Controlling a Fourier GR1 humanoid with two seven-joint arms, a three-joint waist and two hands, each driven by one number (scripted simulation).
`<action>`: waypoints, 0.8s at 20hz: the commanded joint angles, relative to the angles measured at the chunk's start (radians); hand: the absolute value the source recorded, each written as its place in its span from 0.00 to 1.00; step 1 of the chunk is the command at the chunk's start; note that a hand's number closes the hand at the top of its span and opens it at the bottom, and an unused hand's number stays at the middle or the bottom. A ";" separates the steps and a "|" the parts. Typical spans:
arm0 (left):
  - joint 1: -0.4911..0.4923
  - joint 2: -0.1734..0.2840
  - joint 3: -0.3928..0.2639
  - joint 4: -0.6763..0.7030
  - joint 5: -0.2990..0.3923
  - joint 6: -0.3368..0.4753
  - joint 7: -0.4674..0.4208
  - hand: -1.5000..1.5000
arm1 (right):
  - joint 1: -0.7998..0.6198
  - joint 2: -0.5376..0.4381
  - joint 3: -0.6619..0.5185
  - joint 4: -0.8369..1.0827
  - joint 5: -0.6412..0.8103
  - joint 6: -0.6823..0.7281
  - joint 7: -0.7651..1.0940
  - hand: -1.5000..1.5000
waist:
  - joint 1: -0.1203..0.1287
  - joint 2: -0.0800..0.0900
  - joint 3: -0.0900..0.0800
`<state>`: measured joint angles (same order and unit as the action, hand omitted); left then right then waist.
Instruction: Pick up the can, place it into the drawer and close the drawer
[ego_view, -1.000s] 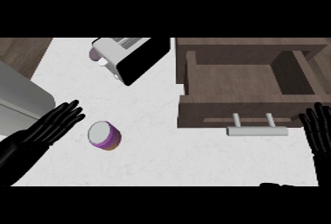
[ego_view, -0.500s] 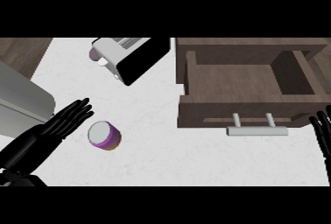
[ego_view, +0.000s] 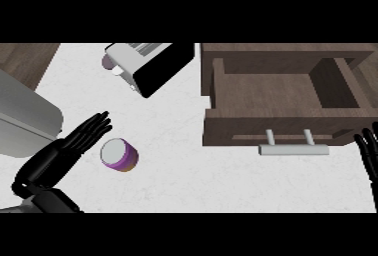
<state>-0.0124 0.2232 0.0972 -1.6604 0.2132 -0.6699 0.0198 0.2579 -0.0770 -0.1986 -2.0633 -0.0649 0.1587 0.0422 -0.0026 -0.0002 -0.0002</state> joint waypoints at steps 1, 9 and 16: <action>0.004 -0.053 -0.026 0.149 -0.178 0.019 -0.180 0.00 | -0.060 -0.009 -0.017 0.016 -0.014 -0.009 0.038 0.00 | -0.001 0.001 0.000; -0.018 -0.011 0.011 0.241 -0.230 0.030 -0.271 0.00 | -0.004 0.016 -0.012 0.015 0.032 0.023 -0.014 0.00 | 0.000 0.000 0.000; -0.162 0.015 0.033 0.517 -0.305 0.043 -0.407 0.00 | -0.022 0.006 -0.057 0.034 -0.029 0.051 -0.018 0.00 | -0.004 0.001 0.000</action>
<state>-0.1202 0.2422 0.1324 -1.2675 -0.0363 -0.6520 -0.3170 0.2487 -0.0533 -0.2192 -2.0286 -0.0553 0.1910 0.0088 -0.0046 0.0002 0.0000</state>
